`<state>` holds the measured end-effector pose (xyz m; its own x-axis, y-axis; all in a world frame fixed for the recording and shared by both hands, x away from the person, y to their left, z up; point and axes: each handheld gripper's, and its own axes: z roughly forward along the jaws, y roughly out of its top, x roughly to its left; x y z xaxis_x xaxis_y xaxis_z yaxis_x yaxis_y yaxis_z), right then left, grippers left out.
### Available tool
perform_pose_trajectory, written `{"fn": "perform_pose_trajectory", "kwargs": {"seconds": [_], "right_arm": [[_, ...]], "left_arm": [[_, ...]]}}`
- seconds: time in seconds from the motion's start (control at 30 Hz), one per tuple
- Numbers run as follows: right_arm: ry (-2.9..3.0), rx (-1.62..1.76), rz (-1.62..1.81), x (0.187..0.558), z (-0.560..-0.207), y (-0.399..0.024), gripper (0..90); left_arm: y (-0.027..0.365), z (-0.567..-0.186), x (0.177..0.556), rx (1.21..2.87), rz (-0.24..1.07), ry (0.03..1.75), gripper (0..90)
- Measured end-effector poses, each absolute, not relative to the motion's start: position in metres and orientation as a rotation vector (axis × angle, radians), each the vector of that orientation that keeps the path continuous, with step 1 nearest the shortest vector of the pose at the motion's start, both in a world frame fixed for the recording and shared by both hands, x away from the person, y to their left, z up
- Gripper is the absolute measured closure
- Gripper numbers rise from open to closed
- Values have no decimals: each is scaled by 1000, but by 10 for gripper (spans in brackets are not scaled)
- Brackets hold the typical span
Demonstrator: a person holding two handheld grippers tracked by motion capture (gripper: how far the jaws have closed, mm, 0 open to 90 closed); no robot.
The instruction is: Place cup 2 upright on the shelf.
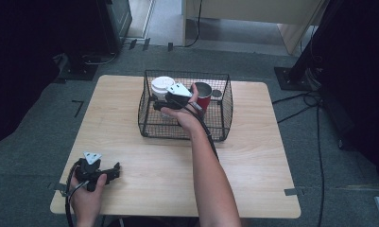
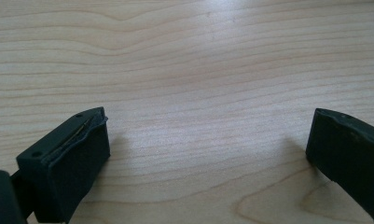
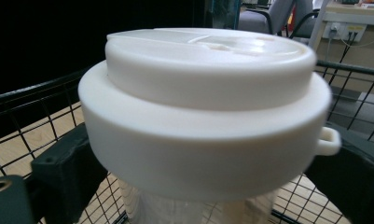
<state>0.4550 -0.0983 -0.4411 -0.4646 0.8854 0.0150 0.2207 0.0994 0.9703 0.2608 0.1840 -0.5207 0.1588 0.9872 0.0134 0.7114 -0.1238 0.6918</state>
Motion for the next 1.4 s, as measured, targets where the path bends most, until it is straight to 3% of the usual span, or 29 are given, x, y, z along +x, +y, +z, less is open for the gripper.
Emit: {"fn": "perform_pose_trajectory", "kwargs": {"seconds": [1.4], "right_arm": [[1750,1065,1402,430,-397,-130,0]], "left_arm": [[184,-521,261,1898,662,1608,0]]}}
